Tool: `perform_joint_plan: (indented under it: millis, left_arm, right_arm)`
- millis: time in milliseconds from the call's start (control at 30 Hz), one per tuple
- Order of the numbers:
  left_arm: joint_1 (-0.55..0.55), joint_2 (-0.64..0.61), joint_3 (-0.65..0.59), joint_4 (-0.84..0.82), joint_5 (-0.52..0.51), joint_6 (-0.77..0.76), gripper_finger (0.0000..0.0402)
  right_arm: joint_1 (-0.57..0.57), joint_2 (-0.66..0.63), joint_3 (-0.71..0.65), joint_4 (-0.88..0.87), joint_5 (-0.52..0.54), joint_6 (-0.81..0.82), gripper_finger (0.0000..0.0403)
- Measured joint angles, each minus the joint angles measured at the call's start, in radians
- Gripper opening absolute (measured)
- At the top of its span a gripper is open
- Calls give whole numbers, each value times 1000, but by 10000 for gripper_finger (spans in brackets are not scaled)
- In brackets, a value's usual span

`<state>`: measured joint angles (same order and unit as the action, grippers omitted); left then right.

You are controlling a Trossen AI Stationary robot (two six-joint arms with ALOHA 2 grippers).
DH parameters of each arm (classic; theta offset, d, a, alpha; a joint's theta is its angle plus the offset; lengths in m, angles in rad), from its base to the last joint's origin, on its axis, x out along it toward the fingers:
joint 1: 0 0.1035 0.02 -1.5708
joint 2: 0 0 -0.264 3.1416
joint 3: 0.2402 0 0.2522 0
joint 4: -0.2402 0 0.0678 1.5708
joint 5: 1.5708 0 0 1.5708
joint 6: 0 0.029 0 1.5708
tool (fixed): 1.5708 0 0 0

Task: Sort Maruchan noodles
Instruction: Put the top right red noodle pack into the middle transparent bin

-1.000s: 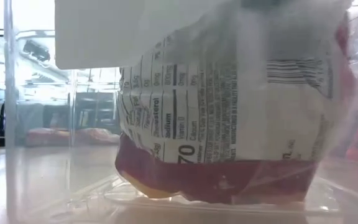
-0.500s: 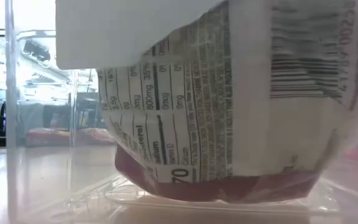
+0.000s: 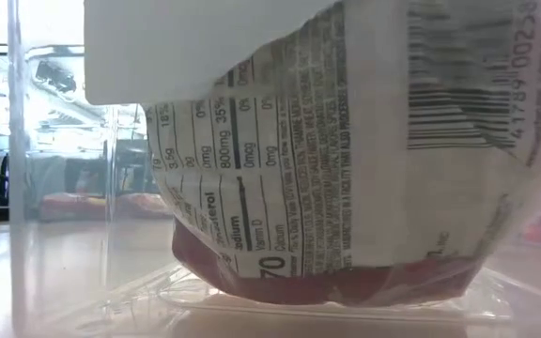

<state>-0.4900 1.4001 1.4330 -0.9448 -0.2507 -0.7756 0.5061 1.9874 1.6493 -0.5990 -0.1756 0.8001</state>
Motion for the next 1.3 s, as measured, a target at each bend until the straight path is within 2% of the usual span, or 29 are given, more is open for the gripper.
perform_joint_plan:
  millis: [100,300,433,600,667,733,833,967,1100,1300]
  left_arm:
    - [0,-24,0,3,-8,3,231]
    - [-10,-43,0,130,-28,137,231]
    - [-14,-43,0,185,-28,222,231]
    - [-10,-54,0,105,-31,287,231]
    - [-10,-71,0,50,-39,270,231]
    - [-11,-87,0,-15,-63,235,231]
    - [-11,-109,0,-62,-123,212,231]
    - [-11,-141,0,-64,-176,185,231]
    - [5,-153,0,-61,-185,186,231]
    - [75,-160,0,-47,-205,205,231]
  right_arm:
    - [-15,-49,0,-6,31,-15,177]
    - [-86,-184,0,-75,289,-52,177]
    - [-175,-266,1,-170,441,-105,177]
    - [-335,-327,-58,-310,599,-183,180]
    - [-412,-351,-126,-298,595,-200,182]
    - [-492,-369,-220,-244,527,-236,186]
    - [-608,-381,-387,-107,431,-292,198]
    - [-727,-385,-576,98,397,-396,220]
    - [-811,-386,-687,272,360,-562,234]
    - [-927,-386,-818,487,284,-674,233]
